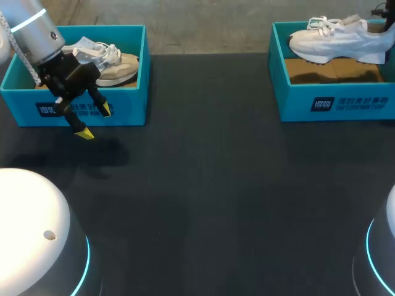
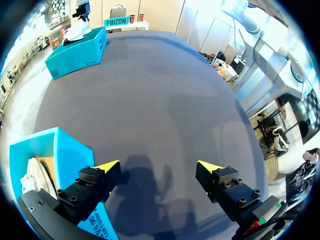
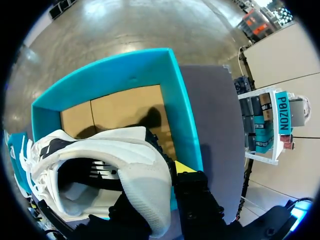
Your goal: Take the shoe out of the shoebox, open the shoe tongue, remove and reinsert the insole, then place the shoe into the shoebox
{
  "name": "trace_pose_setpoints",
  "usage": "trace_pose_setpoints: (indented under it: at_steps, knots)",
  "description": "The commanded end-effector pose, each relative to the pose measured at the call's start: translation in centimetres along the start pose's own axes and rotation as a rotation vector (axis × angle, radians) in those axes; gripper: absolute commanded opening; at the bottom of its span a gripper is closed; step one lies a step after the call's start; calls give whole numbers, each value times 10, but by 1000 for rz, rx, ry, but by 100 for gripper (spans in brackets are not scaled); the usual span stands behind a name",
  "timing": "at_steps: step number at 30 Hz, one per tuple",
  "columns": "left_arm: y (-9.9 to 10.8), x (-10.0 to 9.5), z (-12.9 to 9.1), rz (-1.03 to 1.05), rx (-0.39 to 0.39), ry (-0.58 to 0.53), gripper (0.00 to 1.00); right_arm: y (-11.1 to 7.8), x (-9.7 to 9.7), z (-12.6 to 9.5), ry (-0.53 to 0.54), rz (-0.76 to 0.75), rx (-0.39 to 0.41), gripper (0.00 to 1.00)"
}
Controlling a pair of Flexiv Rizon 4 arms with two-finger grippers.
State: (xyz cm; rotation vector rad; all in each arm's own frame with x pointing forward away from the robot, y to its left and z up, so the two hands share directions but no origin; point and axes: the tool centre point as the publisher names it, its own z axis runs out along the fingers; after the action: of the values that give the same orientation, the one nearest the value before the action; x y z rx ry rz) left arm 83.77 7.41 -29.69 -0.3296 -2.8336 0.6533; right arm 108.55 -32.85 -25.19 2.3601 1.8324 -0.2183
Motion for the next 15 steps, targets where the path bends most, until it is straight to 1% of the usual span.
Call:
trace_pose_setpoints:
  at_steps: [1,3,8,12,15]
  knots:
    - [1,0,0,1,1,0,100,2,2,2,11,-11,-45,0]
    - [1,0,0,1,1,0,100,3,3,8,9,-12,-61,0]
    - [1,0,0,1,1,0,100,5,5,23,-13,6,-51,0]
    - [1,0,0,1,1,0,100,4,3,30,-16,12,-57,0]
    - [1,0,0,1,1,0,100,5,2,37,-6,23,-46,0]
